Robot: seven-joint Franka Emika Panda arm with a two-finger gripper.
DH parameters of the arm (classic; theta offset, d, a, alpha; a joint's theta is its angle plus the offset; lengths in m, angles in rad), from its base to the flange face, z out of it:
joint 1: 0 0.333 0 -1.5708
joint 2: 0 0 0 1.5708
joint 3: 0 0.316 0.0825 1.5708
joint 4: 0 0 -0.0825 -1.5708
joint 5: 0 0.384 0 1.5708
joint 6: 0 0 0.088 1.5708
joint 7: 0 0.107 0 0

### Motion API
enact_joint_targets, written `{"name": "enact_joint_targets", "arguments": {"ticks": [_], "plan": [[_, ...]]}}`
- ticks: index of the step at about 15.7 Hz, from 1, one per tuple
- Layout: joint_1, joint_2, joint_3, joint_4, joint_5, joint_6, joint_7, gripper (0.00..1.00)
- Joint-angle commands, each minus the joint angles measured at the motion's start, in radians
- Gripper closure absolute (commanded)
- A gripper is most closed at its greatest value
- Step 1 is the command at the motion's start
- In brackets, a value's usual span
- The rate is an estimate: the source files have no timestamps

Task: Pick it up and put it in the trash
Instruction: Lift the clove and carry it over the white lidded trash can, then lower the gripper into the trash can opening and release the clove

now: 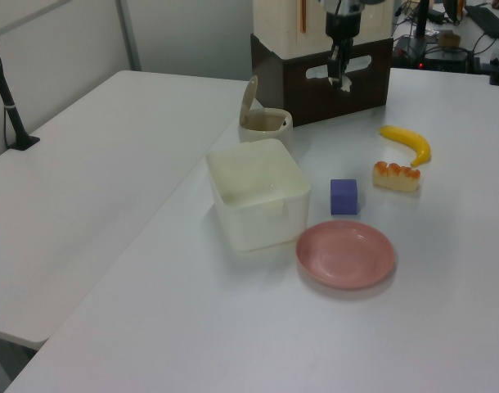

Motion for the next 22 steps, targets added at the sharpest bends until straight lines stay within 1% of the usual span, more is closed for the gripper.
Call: {"name": "enact_joint_targets", "arguments": {"ticks": [1,3,5,11,14,17,20,22], "plan": [[0.005,0.025,-0.005,0.046,0.057,0.081,0.163,1.0],[0.013,0.059,-0.006,0.072,0.056,0.129,0.253,1.0],[0.028,0.095,-0.006,0.104,0.05,0.138,0.309,1.0],[0.082,0.211,-0.006,0.193,-0.082,0.232,0.606,1.0],[0.094,0.249,-0.006,0.24,-0.107,0.268,0.738,1.0],[0.116,0.267,-0.006,0.264,-0.137,0.297,0.849,1.0],[0.139,0.295,-0.006,0.264,-0.208,0.33,0.933,1.0],[0.145,0.313,-0.005,0.261,-0.239,0.35,0.967,1.0]]}}
